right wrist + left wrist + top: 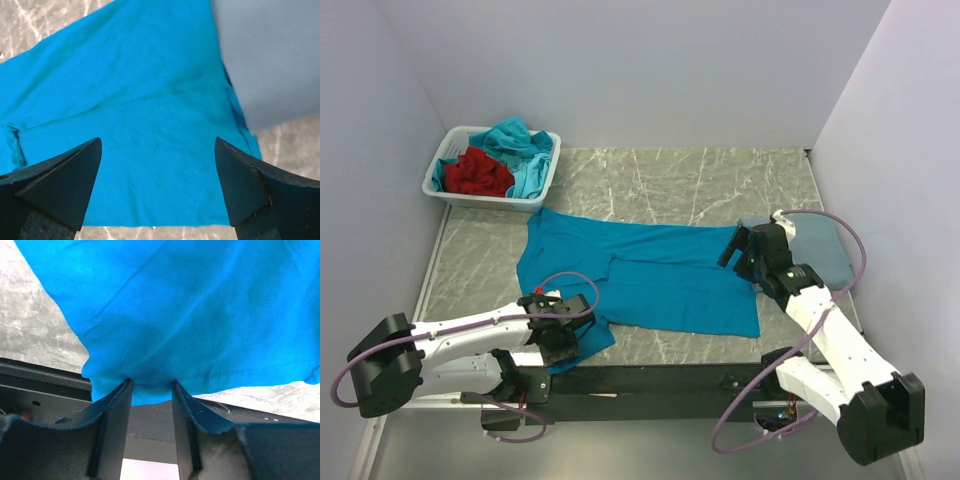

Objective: Fold and stack the t-shirts
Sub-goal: Fold the tshirt

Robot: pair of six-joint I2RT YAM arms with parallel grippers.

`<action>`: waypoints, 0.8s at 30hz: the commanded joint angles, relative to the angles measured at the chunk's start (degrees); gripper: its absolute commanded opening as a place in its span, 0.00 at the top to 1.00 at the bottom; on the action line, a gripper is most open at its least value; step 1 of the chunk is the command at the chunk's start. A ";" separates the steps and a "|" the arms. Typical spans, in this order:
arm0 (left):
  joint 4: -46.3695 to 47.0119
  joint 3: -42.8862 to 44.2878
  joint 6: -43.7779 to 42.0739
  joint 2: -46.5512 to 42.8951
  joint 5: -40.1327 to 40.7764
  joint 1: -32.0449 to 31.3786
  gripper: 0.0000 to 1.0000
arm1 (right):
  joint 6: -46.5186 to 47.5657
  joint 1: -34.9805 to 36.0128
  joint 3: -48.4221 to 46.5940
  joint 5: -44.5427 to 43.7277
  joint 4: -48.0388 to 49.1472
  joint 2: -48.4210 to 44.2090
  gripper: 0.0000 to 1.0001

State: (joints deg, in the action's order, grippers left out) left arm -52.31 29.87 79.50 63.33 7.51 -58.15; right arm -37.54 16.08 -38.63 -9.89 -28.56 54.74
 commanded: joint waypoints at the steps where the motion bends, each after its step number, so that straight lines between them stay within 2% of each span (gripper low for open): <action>1: 2.39 -1.74 -1.98 1.53 -3.02 -0.38 0.58 | -2.71 -0.87 1.10 -3.55 -6.05 -3.84 0.00; 5: 4.50 -2.97 -2.77 2.50 -4.08 -0.30 0.67 | -5.26 -1.05 2.59 -1.63 -10.19 -7.36 0.00; 10: 3.89 -3.32 -3.13 2.94 -3.73 -0.30 0.85 | -9.39 -1.05 5.58 0.13 -14.77 -12.98 0.01; 15: 2.31 -2.45 -3.48 1.27 -2.85 -0.30 0.98 | -12.73 -1.13 6.29 3.11 -18.99 -11.85 0.01; 24: -0.86 0.37 -3.48 -0.14 -0.48 -0.21 0.99 | -18.44 -1.13 10.76 2.51 -24.45 -12.02 0.03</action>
State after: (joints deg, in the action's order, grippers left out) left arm -50.48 29.82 76.14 63.57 5.13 -58.15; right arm -52.73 15.31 -29.12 -6.20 -50.52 43.75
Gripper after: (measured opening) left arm 0.043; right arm 0.978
